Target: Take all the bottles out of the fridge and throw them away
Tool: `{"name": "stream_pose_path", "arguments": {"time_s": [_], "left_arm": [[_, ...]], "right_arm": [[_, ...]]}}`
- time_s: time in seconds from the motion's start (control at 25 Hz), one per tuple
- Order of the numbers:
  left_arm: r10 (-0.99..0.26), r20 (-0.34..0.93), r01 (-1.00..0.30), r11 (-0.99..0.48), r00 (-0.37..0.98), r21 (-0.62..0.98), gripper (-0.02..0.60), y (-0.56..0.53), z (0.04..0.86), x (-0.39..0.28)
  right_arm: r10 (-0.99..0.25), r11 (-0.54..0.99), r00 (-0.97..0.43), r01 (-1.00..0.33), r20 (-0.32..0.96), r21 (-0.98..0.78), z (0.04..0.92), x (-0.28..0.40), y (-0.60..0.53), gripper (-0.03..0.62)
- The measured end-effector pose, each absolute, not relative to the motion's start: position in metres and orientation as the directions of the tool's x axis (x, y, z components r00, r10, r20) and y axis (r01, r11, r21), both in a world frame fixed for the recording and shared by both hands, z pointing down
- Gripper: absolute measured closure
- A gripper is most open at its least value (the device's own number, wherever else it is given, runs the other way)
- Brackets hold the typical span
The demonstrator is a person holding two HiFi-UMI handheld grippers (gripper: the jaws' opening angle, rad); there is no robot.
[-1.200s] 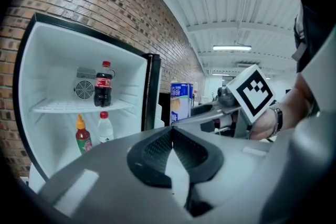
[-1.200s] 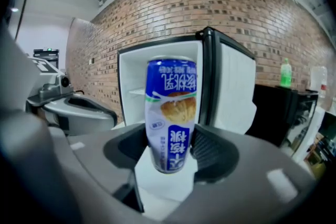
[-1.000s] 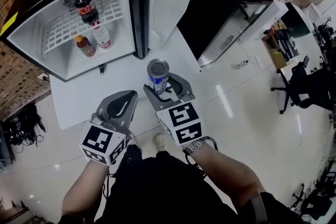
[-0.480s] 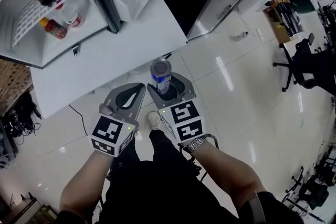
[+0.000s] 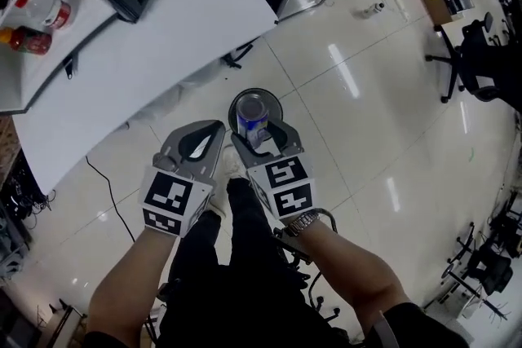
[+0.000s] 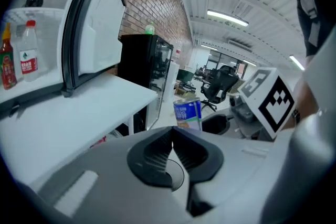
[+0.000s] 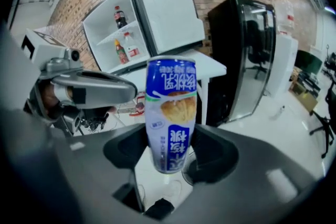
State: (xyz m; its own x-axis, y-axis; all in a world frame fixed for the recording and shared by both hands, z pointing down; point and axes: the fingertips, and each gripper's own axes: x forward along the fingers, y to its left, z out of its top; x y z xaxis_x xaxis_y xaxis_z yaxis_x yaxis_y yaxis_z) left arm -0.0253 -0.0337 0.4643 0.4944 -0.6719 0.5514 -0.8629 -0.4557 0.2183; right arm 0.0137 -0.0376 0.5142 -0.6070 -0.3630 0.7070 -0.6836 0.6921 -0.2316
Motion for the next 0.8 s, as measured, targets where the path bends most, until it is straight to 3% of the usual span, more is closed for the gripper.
{"name": "stream_pose_path", "arguments": {"time_s": [0.8], "left_arm": [[-0.465,0.707,-0.807,-0.531,0.532,0.258,0.578,-0.036,0.731,0.038]], "right_arm": [[-0.201,0.469,-0.448,-0.825,0.871,-0.316,0.815,0.075,-0.025,0.335]]}}
